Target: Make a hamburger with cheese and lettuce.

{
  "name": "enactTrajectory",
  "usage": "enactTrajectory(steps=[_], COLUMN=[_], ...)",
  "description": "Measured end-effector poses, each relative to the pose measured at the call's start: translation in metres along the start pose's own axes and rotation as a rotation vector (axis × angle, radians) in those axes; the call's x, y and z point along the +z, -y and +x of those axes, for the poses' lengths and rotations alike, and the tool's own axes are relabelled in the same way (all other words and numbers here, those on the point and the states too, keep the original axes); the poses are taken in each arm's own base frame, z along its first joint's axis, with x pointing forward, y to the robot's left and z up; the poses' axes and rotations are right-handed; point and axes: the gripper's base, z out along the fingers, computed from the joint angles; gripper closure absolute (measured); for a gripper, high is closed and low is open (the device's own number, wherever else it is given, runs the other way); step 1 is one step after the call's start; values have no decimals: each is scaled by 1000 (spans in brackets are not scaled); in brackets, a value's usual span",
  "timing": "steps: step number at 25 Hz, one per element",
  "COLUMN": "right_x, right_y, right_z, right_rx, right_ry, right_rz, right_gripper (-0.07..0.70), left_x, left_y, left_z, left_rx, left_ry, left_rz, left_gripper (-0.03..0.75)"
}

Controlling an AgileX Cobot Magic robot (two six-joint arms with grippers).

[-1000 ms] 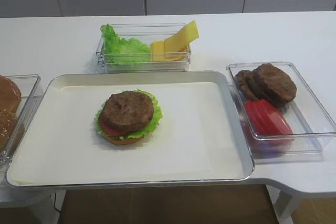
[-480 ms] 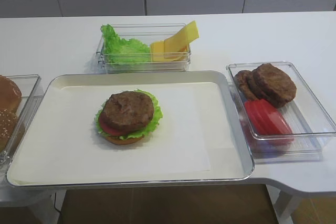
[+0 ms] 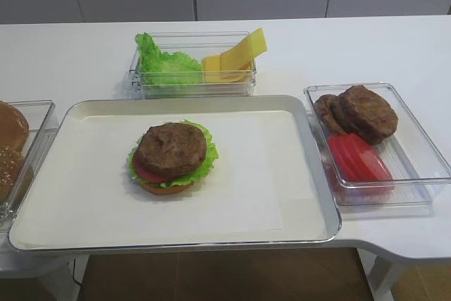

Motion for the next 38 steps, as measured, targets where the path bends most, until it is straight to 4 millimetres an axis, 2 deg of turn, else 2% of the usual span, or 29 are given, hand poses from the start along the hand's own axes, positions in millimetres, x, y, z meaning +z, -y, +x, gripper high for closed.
enactTrajectory(steps=[3,10,20,38], right_x=[8,28,41,41], right_y=[2,4,7,7], right_z=[14,28,26,25], right_rx=[-16,-70,-85,-74], right_ry=[-14,-94,-21,-14], right_rz=[1,4,29,50], right_gripper=[215,215,215,220], left_x=[0,0,0,0], left_y=[0,0,0,0], left_z=[0,0,0,0], left_rx=[0,0,0,0], left_ry=[0,0,0,0], left_rz=[0,0,0,0], left_gripper=[430,430,430,430])
